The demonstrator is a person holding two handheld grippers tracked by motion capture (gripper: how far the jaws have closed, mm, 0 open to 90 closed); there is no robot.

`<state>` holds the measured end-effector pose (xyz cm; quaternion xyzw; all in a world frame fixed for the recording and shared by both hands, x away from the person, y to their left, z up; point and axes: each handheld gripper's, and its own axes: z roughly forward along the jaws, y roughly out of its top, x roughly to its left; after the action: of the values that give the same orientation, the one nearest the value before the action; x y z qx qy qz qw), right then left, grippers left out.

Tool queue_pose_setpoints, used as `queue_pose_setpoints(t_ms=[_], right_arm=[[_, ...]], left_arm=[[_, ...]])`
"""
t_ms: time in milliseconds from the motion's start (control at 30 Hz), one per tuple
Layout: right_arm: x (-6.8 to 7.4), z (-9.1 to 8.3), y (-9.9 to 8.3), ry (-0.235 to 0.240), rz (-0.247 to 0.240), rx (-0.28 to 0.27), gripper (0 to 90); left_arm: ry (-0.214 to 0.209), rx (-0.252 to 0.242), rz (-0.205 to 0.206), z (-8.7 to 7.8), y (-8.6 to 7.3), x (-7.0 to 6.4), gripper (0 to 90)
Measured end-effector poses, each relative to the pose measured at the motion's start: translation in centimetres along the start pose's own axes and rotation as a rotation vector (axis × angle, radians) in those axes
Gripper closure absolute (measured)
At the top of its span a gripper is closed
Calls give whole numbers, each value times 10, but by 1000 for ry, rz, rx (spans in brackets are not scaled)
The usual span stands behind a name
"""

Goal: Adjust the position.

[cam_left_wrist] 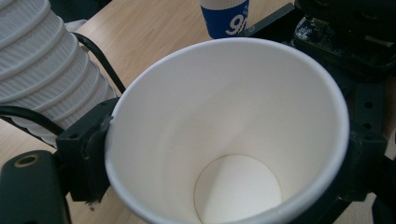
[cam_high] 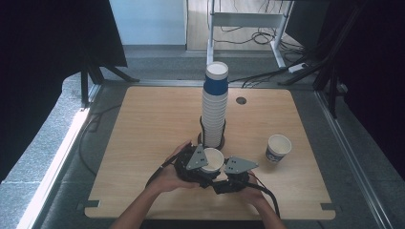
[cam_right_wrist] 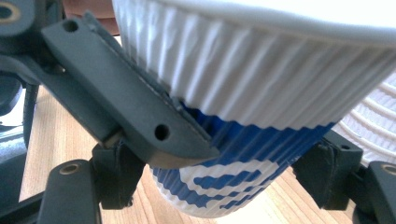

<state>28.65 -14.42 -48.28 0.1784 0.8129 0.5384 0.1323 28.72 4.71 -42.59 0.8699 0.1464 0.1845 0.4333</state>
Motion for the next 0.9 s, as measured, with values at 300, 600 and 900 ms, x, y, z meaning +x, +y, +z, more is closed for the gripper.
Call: queue_pose_setpoints(t_ms=[300,600,900], right_arm=[[1,-2,-2,-7,-16,-14,266],[-4,-14,-4,-30,6,-53,269],[-10,-31,-9,-93,48,-87,269]], left_arm=[[-5,-21,-15,-1,-2,0,118],[5,-149,-99,-24,-2,2,52],[51,-232,-239,-44,-22,5,48]])
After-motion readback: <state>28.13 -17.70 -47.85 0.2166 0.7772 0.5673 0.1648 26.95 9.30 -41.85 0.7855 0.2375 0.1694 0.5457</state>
